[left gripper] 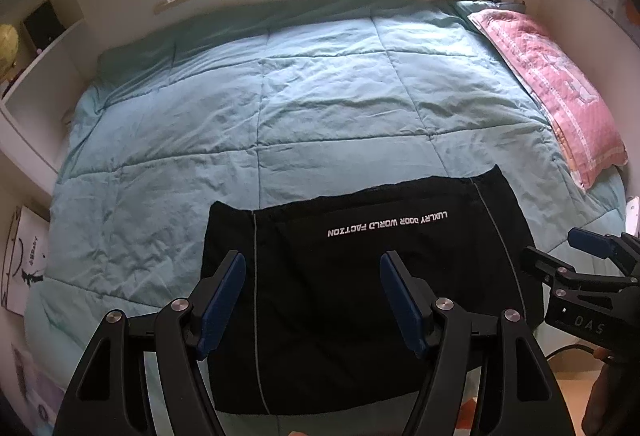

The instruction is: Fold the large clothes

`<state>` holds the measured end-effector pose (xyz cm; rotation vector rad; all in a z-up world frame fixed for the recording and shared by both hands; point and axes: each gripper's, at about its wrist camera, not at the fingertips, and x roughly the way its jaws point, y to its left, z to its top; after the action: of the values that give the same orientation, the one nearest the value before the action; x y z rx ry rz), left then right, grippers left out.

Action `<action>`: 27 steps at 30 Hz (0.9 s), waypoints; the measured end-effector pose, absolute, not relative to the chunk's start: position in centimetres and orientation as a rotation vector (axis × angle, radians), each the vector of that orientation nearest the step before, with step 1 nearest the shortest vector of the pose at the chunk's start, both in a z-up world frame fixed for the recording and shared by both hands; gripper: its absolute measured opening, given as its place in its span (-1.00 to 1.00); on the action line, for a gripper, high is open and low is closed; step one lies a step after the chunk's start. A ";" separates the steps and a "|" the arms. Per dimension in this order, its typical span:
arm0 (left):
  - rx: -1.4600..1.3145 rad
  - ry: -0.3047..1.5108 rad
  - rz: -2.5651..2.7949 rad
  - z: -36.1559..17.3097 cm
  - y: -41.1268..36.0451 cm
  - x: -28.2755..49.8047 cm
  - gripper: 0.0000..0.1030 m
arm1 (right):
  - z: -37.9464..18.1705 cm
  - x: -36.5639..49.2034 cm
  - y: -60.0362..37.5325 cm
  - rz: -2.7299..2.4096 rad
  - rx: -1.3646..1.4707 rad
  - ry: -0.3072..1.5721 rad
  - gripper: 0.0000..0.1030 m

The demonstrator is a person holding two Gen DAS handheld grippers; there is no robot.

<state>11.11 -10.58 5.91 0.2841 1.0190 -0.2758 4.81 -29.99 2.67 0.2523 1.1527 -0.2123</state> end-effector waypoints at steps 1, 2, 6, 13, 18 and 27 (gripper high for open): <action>0.285 1.021 -0.274 5.8 -10.6 11.1 0.38 | 2.6 4.8 -30.0 -0.211 0.252 1.154 0.58; 0.285 1.023 -0.273 5.7 -10.5 11.2 0.38 | 2.6 4.9 -30.0 -0.211 0.252 1.156 0.58; 0.284 1.044 -0.273 5.3 -10.5 11.3 0.38 | 2.4 5.0 -30.0 -0.207 0.254 1.161 0.58; 0.293 1.054 -0.274 4.9 -10.6 11.5 0.38 | 2.0 5.3 -30.1 -0.198 0.252 1.175 0.58; 0.296 1.058 -0.268 4.6 -10.6 11.7 0.38 | 1.8 5.6 -30.0 -0.190 0.253 1.182 0.58; 0.295 1.068 -0.254 4.3 -10.3 12.2 0.38 | 1.3 6.3 -30.2 -0.183 0.257 1.193 0.58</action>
<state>12.19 -10.33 4.27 0.2950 1.0679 -0.2538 6.26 -30.23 1.34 0.2574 1.1928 -0.1830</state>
